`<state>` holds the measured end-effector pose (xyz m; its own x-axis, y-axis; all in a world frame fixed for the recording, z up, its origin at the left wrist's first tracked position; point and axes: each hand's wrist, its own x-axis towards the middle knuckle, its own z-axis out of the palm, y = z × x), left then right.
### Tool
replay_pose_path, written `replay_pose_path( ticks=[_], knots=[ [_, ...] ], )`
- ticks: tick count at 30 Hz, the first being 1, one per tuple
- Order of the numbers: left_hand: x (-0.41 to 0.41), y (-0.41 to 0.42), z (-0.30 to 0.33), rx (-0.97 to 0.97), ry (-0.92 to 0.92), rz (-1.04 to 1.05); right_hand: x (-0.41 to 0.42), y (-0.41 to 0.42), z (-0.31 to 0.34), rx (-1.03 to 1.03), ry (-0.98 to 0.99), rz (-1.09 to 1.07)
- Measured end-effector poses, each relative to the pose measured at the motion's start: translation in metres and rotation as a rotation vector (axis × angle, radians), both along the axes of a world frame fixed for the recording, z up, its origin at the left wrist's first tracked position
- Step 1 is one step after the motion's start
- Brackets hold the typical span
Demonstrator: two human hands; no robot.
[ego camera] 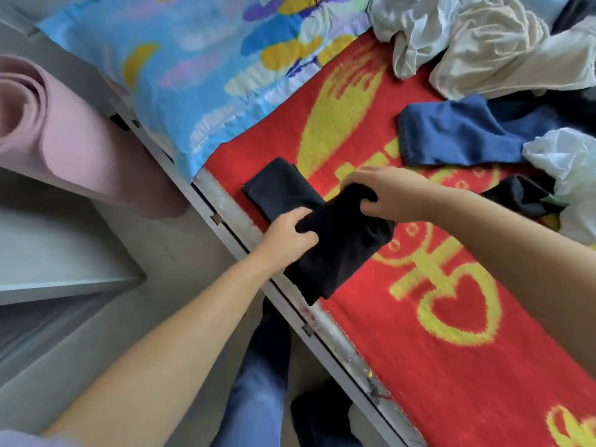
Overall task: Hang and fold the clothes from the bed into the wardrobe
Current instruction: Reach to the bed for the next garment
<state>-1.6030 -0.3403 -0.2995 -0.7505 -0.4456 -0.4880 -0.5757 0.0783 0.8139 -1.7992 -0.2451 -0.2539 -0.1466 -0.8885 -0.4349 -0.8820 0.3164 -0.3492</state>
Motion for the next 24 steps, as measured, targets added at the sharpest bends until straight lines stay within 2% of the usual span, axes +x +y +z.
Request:
replay_pose_path(
  ticks=[2,4,6,9,10,11,13,14,15,17,21,24],
  knots=[
    [-0.007,-0.062,0.002,0.026,0.030,0.070,-0.008,-0.053,-0.001,-0.171,-0.125,-0.114],
    [-0.013,-0.116,-0.009,0.024,-0.004,0.172,-0.015,-0.099,-0.016,-0.239,-0.252,-0.232],
    [-0.015,-0.156,-0.030,0.009,-0.082,0.287,-0.018,-0.131,-0.045,-0.148,-0.319,-0.285],
    [-0.014,-0.177,-0.062,0.048,-0.188,0.367,-0.012,-0.142,-0.100,0.118,-0.339,-0.263],
    [-0.014,-0.174,-0.074,0.031,-0.224,0.353,-0.007,-0.137,-0.116,0.168,-0.312,-0.234],
    [-0.013,-0.168,-0.085,-0.063,-0.283,0.287,-0.002,-0.129,-0.130,0.169,-0.233,-0.176],
    [-0.011,-0.142,-0.099,-0.496,-0.417,0.042,0.009,-0.106,-0.147,0.084,-0.005,-0.027],
    [-0.011,-0.124,-0.100,-0.690,-0.415,-0.051,0.013,-0.094,-0.150,0.052,0.064,0.017],
    [-0.011,-0.105,-0.103,-0.800,-0.383,-0.124,0.015,-0.081,-0.153,0.042,0.097,0.034],
    [-0.011,-0.071,-0.112,-0.856,-0.352,-0.180,0.017,-0.055,-0.160,0.070,0.131,0.026],
    [-0.006,-0.050,-0.135,-0.773,-0.504,-0.125,0.017,-0.031,-0.171,0.130,0.185,0.042],
    [-0.013,-0.052,-0.128,-0.782,-0.590,-0.173,0.013,-0.041,-0.162,0.150,0.191,0.102]
  ],
)
